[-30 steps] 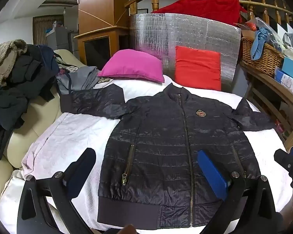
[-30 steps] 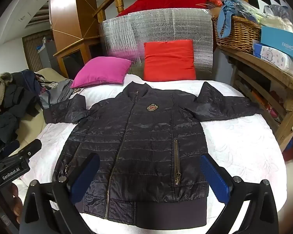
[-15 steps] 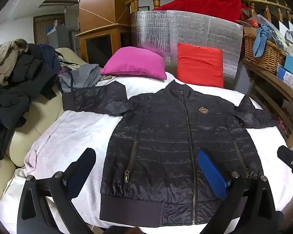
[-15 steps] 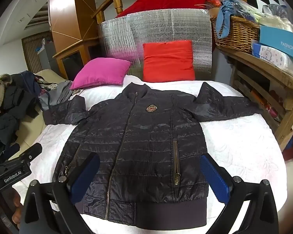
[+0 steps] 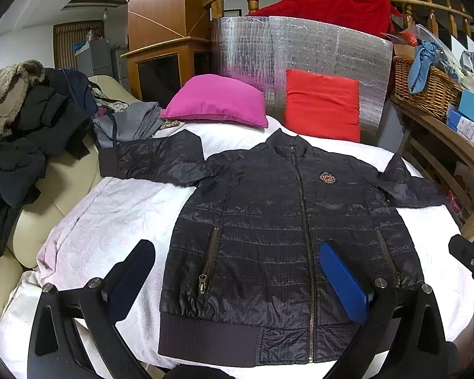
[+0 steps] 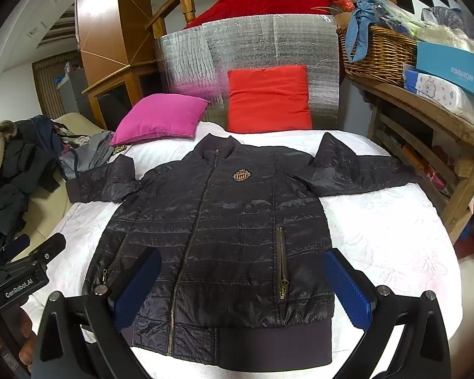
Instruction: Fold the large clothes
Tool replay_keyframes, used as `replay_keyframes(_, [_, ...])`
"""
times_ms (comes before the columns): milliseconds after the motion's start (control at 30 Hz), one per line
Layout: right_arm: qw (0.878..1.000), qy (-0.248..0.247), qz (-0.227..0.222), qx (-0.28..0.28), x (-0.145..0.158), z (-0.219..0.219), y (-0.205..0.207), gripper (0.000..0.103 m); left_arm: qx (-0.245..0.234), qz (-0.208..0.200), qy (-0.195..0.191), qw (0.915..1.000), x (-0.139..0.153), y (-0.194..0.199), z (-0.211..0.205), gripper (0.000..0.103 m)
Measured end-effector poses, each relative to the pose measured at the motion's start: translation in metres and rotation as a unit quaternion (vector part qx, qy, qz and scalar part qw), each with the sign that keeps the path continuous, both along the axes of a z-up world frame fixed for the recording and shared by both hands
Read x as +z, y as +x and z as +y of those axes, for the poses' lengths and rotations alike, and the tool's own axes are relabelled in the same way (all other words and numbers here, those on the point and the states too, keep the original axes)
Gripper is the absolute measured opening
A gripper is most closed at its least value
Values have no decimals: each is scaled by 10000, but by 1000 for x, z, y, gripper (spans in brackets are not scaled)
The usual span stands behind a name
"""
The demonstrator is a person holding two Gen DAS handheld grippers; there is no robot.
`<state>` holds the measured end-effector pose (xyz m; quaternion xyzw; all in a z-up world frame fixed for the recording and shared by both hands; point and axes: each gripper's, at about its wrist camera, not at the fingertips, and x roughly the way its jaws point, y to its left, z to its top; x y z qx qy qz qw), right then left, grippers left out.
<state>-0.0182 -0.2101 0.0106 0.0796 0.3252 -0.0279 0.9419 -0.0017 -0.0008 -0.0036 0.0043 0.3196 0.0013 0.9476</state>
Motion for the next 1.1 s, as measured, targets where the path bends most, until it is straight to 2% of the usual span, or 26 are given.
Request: replay_keyframes(1100, [10000,59,46,3,-2,0,0,103,-87,64,61,9999,-3,1,-6,103])
